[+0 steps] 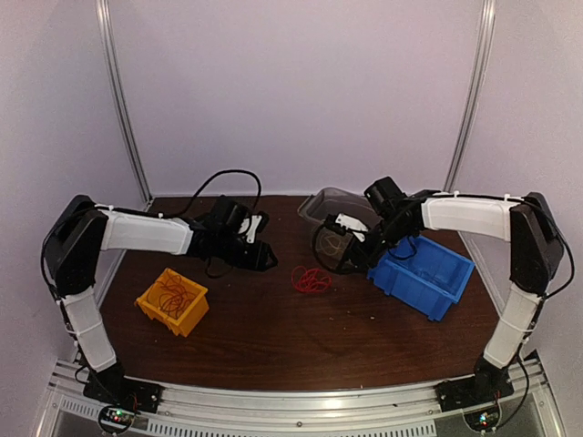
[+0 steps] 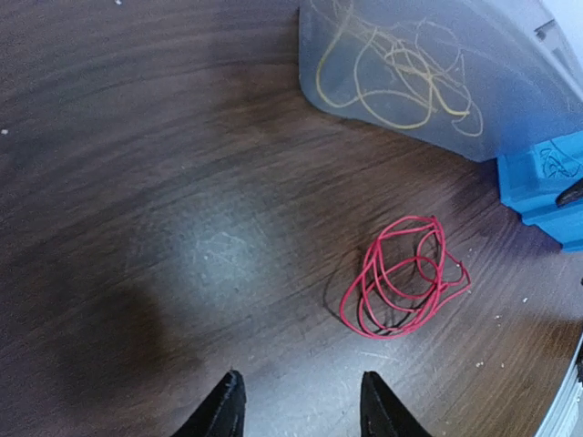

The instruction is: Untangle the cables

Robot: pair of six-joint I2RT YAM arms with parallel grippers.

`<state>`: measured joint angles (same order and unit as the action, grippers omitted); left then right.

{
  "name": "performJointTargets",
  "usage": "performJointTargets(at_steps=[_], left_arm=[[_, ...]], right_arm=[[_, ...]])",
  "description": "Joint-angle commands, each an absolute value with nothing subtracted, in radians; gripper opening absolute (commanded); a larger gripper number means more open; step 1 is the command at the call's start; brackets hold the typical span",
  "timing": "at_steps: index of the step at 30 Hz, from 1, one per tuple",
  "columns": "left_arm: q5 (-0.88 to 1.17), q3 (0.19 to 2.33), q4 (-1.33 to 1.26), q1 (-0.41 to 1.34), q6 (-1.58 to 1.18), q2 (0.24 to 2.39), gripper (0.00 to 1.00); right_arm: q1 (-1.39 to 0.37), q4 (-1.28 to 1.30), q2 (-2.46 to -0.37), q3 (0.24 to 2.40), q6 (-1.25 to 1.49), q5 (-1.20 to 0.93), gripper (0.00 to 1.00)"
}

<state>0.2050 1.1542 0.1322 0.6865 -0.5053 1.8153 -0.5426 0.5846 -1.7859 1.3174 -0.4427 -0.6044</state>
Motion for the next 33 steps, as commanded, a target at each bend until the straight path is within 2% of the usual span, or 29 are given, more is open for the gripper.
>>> performJointTargets(at_steps=[1, 9, 13, 17, 20, 26, 33], left_arm=[[0.3, 1.244, 0.008, 0.697, -0.5, 1.931, 0.44], [0.332, 1.334, -0.066, 0.738, -0.526, 2.094, 0.44], [0.321, 1.365, -0.062, 0.737, -0.529, 2.149, 0.34], [0.339, 1.386, -0.043, 0.738, -0.52, 2.162, 0.14], [0.335, 1.344, -0.091, 0.738, -0.501, 2.092, 0.0], [0.289, 1.282, -0.128, 0.771, -0.426, 1.853, 0.0], [0.255, 1.291, -0.057, 0.796, -0.407, 1.693, 0.0]], right_arm=[[-0.544, 0.539, -1.738, 1.266, -0.433, -0.581, 0.56], [-0.544, 0.527, -1.757, 1.253, -0.428, -0.597, 0.61], [-0.546, 0.525, -1.771, 1.253, -0.428, -0.601, 0.61], [-0.548, 0.526, -1.782, 1.256, -0.43, -0.604, 0.62], [-0.549, 0.523, -1.788, 1.259, -0.431, -0.606, 0.63], [-0.558, 0.513, -1.792, 1.304, -0.428, -0.599, 0.66], [-0.558, 0.523, -1.835, 1.432, -0.393, -0.694, 0.71]])
